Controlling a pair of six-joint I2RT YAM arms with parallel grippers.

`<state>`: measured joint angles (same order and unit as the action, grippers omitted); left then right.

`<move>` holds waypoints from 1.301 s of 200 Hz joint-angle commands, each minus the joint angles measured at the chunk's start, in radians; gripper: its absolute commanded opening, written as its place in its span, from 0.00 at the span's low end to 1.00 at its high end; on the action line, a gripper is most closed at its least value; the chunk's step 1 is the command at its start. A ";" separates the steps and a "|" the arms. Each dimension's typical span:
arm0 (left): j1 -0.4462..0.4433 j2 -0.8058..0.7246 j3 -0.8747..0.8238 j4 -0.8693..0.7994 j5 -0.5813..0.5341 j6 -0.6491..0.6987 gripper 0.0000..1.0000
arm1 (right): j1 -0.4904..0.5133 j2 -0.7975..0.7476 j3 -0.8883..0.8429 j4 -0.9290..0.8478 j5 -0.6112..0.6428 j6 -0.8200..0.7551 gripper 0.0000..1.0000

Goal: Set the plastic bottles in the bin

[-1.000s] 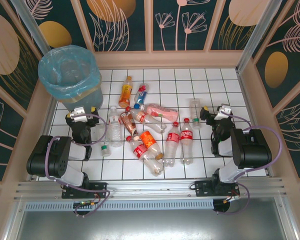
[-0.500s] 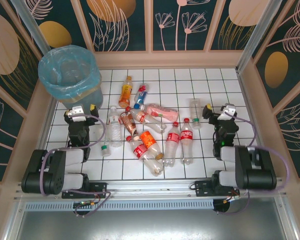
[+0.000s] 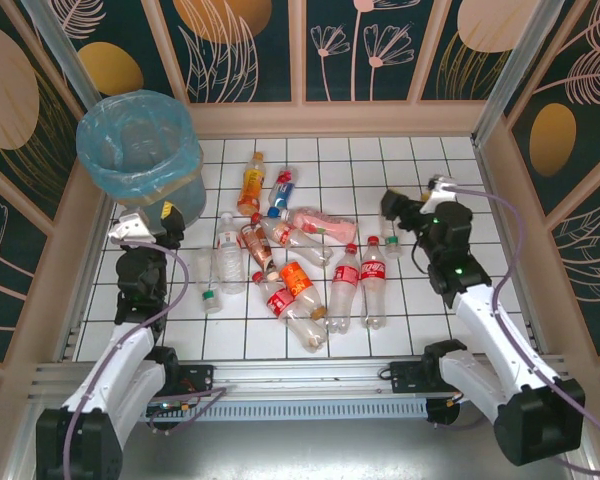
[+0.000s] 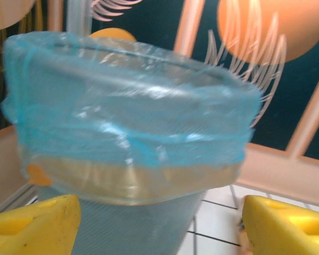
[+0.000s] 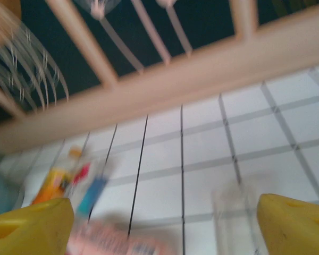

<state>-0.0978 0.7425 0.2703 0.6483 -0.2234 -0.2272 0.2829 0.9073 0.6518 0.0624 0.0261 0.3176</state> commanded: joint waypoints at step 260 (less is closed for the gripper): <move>-0.135 0.173 0.569 -0.665 0.199 -0.075 0.84 | 0.243 0.192 -0.193 -0.424 -0.044 0.333 0.70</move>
<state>-0.2302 0.9321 0.8062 0.0048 0.0093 -0.3363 0.5201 1.0962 0.4721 -0.3843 -0.0345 0.6388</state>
